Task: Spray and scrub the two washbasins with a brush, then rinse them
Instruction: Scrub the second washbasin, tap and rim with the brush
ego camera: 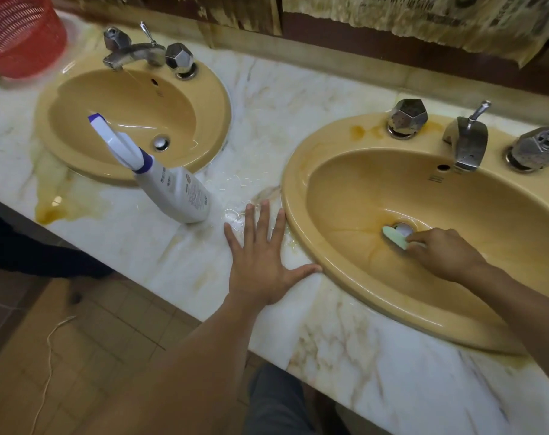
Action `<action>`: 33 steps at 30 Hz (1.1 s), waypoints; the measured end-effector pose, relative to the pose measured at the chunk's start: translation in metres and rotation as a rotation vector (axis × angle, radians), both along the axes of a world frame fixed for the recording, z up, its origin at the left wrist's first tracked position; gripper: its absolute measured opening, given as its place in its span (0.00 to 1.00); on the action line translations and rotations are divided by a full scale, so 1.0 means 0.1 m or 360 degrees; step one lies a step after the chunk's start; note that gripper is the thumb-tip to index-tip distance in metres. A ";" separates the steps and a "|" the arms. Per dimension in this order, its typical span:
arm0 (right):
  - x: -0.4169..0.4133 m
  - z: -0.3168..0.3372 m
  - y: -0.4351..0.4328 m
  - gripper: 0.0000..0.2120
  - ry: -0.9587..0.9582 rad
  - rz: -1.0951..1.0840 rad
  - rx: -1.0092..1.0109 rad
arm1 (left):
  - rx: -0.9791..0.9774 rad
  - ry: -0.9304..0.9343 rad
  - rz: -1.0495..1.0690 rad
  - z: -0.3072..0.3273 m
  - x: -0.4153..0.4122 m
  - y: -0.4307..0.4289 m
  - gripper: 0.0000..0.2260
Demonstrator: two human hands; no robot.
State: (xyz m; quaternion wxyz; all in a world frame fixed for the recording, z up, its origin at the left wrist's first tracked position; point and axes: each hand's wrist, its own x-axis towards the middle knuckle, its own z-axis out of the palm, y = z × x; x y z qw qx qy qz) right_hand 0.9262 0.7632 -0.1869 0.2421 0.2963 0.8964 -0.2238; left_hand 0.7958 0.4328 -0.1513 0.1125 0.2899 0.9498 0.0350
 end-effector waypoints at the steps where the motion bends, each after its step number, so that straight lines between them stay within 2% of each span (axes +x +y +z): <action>1: 0.00 0.00 -0.03 0.16 0.0025 0.0008 0.0006 | 0.0012 -0.0002 0.0001 0.00 0.00 0.00 0.55; 7: 0.39 0.18 0.23 0.14 -0.0170 0.0257 -0.0007 | 0.0019 0.0013 0.0001 -0.01 0.00 0.00 0.55; 10: 0.42 0.20 0.45 0.16 -0.0292 0.0251 0.0242 | 0.0012 -0.0001 0.0004 -0.01 -0.01 0.00 0.55; 14: 0.25 0.14 0.49 0.18 -0.0126 0.0116 0.0501 | 0.0022 0.0000 0.0003 0.00 0.00 0.00 0.55; 16: 0.19 0.15 0.40 0.18 -0.0116 0.0126 0.0506 | 0.0021 0.0011 -0.0001 0.00 0.00 0.00 0.54; 22: 0.24 0.23 0.14 0.19 -0.0392 0.0234 0.0317 | 0.0031 0.0034 -0.0007 -0.02 0.00 0.00 0.54; 28: -0.02 0.27 0.24 0.18 -0.0265 0.0203 0.0523 | 0.0040 0.0027 -0.0006 -0.01 0.00 0.00 0.54; 33: -0.01 0.33 0.19 0.16 -0.0498 0.0385 0.0425 | 0.0033 0.0030 -0.0010 -0.01 0.00 0.00 0.54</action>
